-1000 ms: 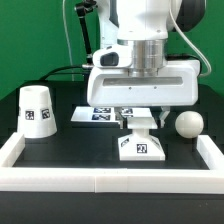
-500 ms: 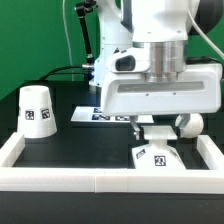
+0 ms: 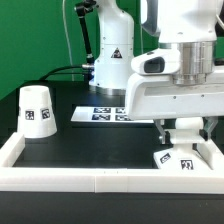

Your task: Assemble lamp

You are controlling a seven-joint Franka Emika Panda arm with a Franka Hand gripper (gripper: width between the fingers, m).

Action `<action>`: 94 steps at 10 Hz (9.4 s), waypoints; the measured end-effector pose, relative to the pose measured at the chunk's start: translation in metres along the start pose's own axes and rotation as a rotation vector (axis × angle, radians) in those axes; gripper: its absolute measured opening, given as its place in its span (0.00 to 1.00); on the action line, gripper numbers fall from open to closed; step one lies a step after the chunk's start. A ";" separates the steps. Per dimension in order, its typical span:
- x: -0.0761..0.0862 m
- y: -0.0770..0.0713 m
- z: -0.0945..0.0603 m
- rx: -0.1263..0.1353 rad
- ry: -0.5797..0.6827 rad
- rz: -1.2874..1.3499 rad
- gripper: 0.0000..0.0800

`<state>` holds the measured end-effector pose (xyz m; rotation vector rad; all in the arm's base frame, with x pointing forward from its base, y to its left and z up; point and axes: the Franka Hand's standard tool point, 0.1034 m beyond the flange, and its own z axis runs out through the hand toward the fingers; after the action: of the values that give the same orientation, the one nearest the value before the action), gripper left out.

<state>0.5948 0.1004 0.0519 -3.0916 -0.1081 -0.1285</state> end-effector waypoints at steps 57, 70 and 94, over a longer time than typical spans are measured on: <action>-0.151 -0.052 0.018 0.101 -0.719 0.447 0.87; -0.155 -0.036 0.015 0.102 -0.740 0.437 0.72; -0.059 0.022 -0.077 0.008 0.327 0.149 0.72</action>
Offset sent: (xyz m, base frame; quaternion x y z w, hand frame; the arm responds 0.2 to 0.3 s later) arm 0.0069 -0.0059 -0.0009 0.0155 0.0178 -0.0251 0.9994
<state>0.5312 0.0703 0.1231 -3.0059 0.1327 -0.6189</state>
